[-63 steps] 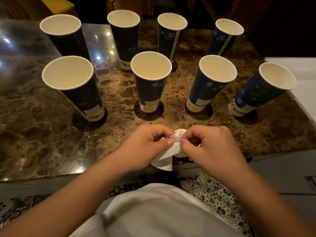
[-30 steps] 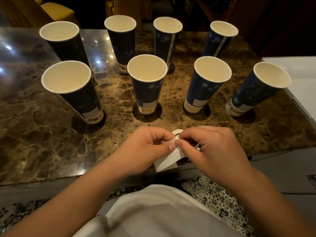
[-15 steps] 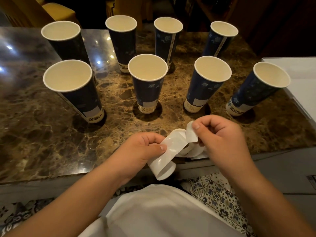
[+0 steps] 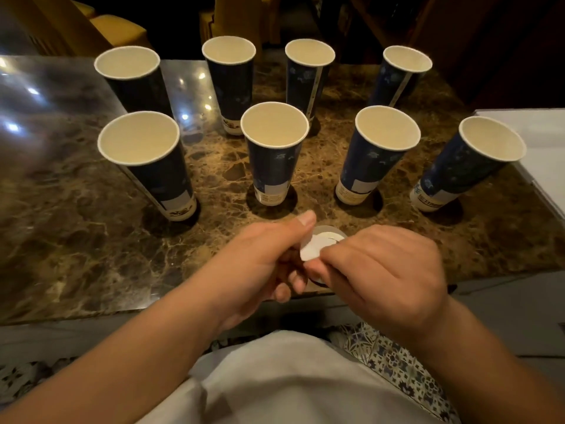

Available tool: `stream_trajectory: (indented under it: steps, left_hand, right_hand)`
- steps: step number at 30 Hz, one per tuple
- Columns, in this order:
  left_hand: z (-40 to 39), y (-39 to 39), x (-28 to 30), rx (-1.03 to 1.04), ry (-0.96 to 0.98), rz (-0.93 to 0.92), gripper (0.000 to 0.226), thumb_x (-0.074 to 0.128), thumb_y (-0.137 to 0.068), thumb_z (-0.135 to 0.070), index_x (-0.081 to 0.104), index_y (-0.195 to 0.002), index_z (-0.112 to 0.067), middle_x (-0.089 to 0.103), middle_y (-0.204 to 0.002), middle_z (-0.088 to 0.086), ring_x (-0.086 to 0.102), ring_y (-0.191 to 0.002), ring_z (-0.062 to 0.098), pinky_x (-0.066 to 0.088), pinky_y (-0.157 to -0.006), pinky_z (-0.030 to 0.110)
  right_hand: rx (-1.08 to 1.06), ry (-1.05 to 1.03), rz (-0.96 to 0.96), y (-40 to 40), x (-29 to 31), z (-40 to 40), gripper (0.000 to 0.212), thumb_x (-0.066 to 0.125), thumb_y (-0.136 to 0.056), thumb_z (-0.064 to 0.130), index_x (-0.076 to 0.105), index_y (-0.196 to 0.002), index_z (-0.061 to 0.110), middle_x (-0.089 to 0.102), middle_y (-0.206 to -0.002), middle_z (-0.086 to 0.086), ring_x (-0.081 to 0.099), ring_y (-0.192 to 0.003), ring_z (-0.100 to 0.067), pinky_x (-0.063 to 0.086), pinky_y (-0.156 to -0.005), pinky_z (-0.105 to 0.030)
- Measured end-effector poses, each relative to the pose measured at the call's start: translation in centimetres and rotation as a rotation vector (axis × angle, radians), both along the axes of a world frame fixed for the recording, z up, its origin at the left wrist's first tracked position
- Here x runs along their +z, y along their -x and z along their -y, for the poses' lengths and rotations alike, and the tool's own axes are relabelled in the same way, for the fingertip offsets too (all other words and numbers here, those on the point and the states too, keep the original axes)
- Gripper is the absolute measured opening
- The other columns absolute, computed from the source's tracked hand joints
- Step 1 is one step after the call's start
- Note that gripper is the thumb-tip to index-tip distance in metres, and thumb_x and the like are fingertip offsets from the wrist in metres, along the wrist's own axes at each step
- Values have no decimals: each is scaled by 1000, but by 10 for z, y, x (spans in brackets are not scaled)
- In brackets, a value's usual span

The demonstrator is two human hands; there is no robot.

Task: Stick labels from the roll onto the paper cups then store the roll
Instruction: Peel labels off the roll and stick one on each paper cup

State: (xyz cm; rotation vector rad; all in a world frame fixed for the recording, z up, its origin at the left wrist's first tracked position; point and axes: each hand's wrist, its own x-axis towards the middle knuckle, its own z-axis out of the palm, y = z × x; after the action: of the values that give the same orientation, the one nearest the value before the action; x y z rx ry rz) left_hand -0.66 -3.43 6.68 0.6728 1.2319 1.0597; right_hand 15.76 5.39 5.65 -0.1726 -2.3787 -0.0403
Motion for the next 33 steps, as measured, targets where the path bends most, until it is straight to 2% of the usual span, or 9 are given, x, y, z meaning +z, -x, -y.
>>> stream_trajectory:
  steps: [4, 11, 13, 16, 19, 24, 26, 29, 33]
  left_hand:
    - [2, 6, -1, 33, -18, -94, 26, 56, -94, -15, 69, -72, -12, 59, -64, 8, 48, -55, 13, 36, -52, 26]
    - [4, 14, -3, 81, -42, -239, 22, 56, -95, -17, 67, -77, -12, 61, -62, 4, 53, -55, 11, 43, -56, 27]
    - [6, 20, -1, 70, -104, -382, 16, 60, -93, -20, 69, -81, -14, 68, -69, 4, 60, -61, 14, 50, -63, 31]
    - [9, 27, 6, 0, -177, -458, 7, 69, -86, -18, 71, -90, -22, 73, -88, 8, 70, -84, 27, 59, -81, 46]
    - [11, 29, 16, -34, -213, -489, 11, 72, -83, -19, 71, -89, -28, 72, -90, 10, 69, -87, 37, 57, -79, 59]
    - [11, 33, 29, -13, -247, -620, 9, 75, -80, -22, 72, -86, -29, 71, -79, 1, 68, -73, 22, 59, -70, 48]
    - [9, 36, 33, 20, -261, -624, 8, 75, -81, -21, 72, -85, -28, 70, -76, 2, 67, -73, 25, 59, -72, 49]
    - [4, 40, 41, 56, -271, -581, 8, 75, -82, -21, 73, -85, -27, 69, -74, 4, 65, -71, 29, 58, -75, 49]
    - [-6, 46, 50, 93, -259, -534, 13, 75, -82, -14, 70, -91, -22, 64, -65, 1, 59, -63, 14, 52, -70, 36]
  right_hand:
    - [28, -13, 34, 5, 2, -1, 24, 71, -90, 24, 75, -77, 5, 70, -72, -11, 63, -59, -27, 47, -49, -40]
    - [56, 112, 147, 6, 4, 2, 46, 63, -89, 51, 74, -78, 8, 69, -73, -5, 63, -63, -22, 46, -53, -37]
    - [-31, 314, 57, 8, 6, 5, 37, 63, -90, 46, 74, -87, 10, 70, -78, 0, 62, -70, -12, 49, -59, -32]
    - [-200, 844, -31, 13, 16, 4, 29, 68, -82, 39, 70, -107, 24, 69, -84, 12, 65, -80, -6, 56, -67, -25]
    - [-97, 1171, 58, 21, 27, -1, 15, 73, -83, 28, 73, -99, 28, 72, -82, 8, 69, -78, -11, 58, -66, -27]
    - [-24, 1102, 85, 34, 38, -5, 6, 72, -82, 20, 74, -83, 25, 70, -74, 5, 66, -69, -15, 57, -60, -30]
    - [-12, 1040, 52, 37, 42, -6, 5, 71, -83, 20, 74, -84, 24, 70, -73, 7, 66, -70, -15, 56, -60, -27]
    - [-7, 780, 14, 42, 53, -9, 5, 71, -85, 23, 75, -87, 24, 69, -72, 14, 66, -71, -7, 51, -59, -16]
    - [27, 640, -42, 49, 70, -15, 13, 65, -83, 30, 76, -84, 22, 69, -74, 16, 65, -71, -2, 50, -58, -13]
